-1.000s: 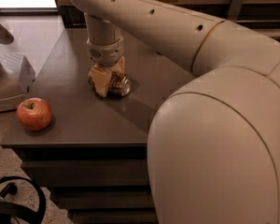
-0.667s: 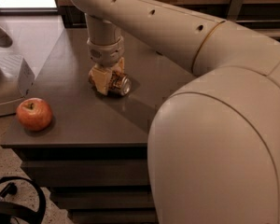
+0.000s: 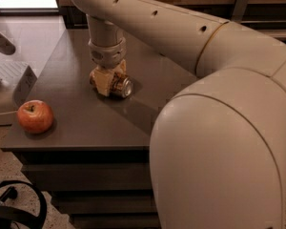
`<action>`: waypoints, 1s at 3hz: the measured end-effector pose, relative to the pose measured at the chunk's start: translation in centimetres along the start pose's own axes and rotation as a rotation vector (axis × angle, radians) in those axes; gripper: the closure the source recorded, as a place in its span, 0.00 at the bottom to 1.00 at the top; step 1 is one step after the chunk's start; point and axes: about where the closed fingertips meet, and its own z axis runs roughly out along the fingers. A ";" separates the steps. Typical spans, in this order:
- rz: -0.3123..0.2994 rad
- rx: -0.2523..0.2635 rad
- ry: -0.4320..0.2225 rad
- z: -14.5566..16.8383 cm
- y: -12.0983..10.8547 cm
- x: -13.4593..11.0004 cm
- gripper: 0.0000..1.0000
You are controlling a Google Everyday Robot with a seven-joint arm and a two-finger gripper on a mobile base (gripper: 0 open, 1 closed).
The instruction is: Place orange can upright
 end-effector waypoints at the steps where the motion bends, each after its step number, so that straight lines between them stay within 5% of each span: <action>1: 0.000 0.000 0.000 0.0 0.0 0.0 1.00; 3: -0.062 0.028 -0.065 -3.8 -1.1 0.0 1.00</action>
Offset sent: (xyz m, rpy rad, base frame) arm 0.0053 -0.0092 0.0385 0.0235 -0.0381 0.0748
